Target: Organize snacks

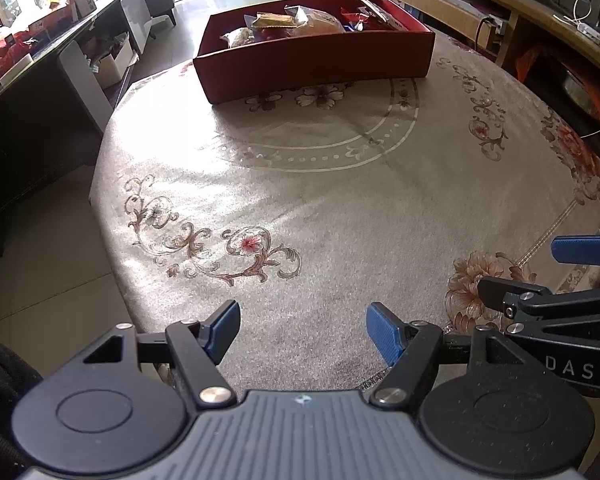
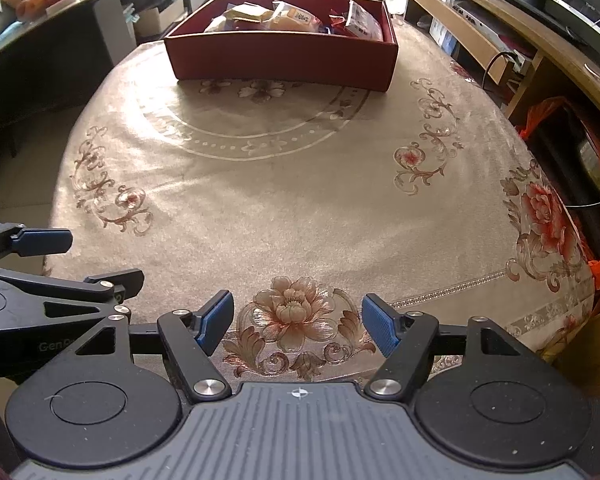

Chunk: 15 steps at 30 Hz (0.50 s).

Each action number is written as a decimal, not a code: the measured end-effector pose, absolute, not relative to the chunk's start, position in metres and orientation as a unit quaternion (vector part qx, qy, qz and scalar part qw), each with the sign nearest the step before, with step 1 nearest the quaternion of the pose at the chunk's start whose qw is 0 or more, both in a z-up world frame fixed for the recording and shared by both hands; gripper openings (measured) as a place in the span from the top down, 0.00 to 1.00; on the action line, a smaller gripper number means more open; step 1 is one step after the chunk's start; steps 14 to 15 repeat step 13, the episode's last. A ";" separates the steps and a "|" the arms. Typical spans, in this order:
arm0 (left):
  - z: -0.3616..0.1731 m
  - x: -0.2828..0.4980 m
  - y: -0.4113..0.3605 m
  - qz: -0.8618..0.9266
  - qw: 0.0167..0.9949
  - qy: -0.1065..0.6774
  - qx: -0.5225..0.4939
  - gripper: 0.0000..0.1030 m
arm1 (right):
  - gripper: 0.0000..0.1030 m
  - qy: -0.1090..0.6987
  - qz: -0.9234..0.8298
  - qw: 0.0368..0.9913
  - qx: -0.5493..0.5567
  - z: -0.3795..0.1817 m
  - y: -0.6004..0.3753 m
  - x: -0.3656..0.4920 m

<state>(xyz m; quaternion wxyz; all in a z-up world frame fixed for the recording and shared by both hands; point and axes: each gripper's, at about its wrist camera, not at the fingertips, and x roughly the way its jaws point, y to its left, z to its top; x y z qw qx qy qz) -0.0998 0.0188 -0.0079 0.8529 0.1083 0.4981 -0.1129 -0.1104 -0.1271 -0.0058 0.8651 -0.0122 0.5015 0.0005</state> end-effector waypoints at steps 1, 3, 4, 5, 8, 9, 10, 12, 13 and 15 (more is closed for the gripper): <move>-0.008 -0.100 0.019 -0.113 0.853 0.498 0.108 0.33 | 0.25 0.501 0.000 0.865 -0.012 -0.006 -0.127 -0.110; -0.008 -0.100 0.019 -0.113 0.854 0.496 0.108 0.33 | 0.26 0.501 0.001 0.865 -0.012 -0.005 -0.127 -0.110; -0.007 -0.100 0.019 -0.113 0.854 0.496 0.108 0.33 | 0.26 0.501 0.001 0.865 -0.012 -0.005 -0.127 -0.110; -0.007 -0.100 0.019 -0.113 0.855 0.495 0.108 0.33 | 0.26 0.501 0.000 0.866 -0.012 -0.005 -0.128 -0.110; -0.007 -0.100 0.019 -0.113 0.855 0.495 0.108 0.33 | 0.26 0.501 0.000 0.866 -0.011 -0.004 -0.128 -0.110; -0.007 -0.100 0.019 -0.113 0.855 0.495 0.108 0.33 | 0.26 0.500 0.000 0.866 -0.011 -0.004 -0.128 -0.110; -0.007 -0.100 0.019 -0.113 0.855 0.495 0.108 0.33 | 0.26 0.500 0.001 0.866 -0.011 -0.004 -0.128 -0.110; -0.007 -0.100 0.019 -0.113 0.855 0.495 0.107 0.33 | 0.26 0.500 0.001 0.866 -0.011 -0.004 -0.128 -0.110; -0.007 -0.100 0.020 -0.113 0.855 0.495 0.107 0.33 | 0.25 0.500 0.001 0.866 -0.011 -0.004 -0.128 -0.110; -0.007 -0.100 0.020 -0.113 0.855 0.495 0.107 0.33 | 0.25 0.500 0.001 0.866 -0.011 -0.004 -0.128 -0.110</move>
